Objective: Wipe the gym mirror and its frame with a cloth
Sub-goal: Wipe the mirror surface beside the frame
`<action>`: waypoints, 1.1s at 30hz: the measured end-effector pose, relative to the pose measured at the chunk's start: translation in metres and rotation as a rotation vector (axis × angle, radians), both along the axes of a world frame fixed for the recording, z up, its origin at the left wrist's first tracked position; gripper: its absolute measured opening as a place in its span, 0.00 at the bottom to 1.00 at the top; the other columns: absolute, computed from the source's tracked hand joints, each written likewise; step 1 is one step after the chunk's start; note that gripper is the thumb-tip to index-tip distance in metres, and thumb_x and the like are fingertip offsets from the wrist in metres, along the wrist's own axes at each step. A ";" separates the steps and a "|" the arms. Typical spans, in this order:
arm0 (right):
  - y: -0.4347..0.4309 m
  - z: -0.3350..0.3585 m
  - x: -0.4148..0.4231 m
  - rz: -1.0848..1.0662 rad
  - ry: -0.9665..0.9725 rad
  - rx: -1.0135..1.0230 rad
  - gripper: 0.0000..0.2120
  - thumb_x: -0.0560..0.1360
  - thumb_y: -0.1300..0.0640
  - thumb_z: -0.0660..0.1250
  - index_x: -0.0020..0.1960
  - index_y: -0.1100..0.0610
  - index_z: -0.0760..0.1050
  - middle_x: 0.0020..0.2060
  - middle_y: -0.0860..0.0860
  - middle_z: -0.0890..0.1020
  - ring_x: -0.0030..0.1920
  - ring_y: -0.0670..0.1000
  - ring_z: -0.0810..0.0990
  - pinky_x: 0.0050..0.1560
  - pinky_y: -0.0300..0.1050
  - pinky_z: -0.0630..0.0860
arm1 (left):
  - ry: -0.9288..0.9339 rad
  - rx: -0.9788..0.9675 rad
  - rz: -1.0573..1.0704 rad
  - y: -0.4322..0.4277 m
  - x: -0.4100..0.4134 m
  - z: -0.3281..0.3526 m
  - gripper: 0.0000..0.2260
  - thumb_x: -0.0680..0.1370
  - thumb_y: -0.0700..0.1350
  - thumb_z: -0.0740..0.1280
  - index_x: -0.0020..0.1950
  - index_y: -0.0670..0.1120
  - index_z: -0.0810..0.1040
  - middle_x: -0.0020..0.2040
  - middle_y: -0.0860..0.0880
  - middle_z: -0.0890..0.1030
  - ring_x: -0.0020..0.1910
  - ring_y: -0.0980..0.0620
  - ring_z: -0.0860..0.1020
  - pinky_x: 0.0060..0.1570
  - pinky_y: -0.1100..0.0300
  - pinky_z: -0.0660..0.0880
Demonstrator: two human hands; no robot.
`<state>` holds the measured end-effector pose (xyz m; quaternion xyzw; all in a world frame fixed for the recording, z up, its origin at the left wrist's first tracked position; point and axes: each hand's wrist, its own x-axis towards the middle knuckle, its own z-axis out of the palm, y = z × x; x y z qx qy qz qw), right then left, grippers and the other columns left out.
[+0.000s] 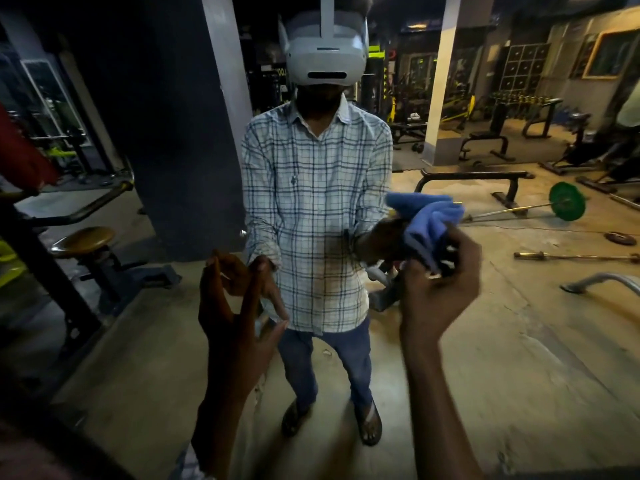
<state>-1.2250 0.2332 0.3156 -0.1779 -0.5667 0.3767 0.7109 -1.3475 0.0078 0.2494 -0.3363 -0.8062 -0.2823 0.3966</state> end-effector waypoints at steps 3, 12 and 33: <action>-0.064 -0.038 -0.024 0.218 -0.169 0.213 0.10 0.72 0.72 0.68 0.51 0.62 0.78 0.47 0.50 0.78 0.50 0.45 0.77 0.49 0.40 0.73 | -0.001 0.032 -0.026 0.000 -0.003 -0.001 0.45 0.65 0.51 0.84 0.79 0.46 0.70 0.82 0.32 0.52 0.83 0.37 0.50 0.80 0.54 0.48; -0.004 -0.097 0.014 -0.029 -0.138 -0.208 0.14 0.72 0.64 0.71 0.57 0.59 0.74 0.47 0.53 0.78 0.46 0.55 0.79 0.46 0.51 0.77 | -0.029 0.019 -0.006 0.001 0.000 -0.004 0.46 0.65 0.52 0.84 0.80 0.48 0.69 0.83 0.34 0.49 0.83 0.34 0.49 0.79 0.45 0.50; -0.052 -0.088 -0.010 0.059 -0.089 -0.221 0.10 0.75 0.56 0.70 0.55 0.56 0.75 0.45 0.47 0.78 0.45 0.49 0.79 0.45 0.45 0.75 | -0.027 0.017 -0.018 -0.023 -0.012 -0.010 0.45 0.66 0.49 0.84 0.79 0.51 0.67 0.82 0.32 0.51 0.82 0.32 0.52 0.73 0.34 0.60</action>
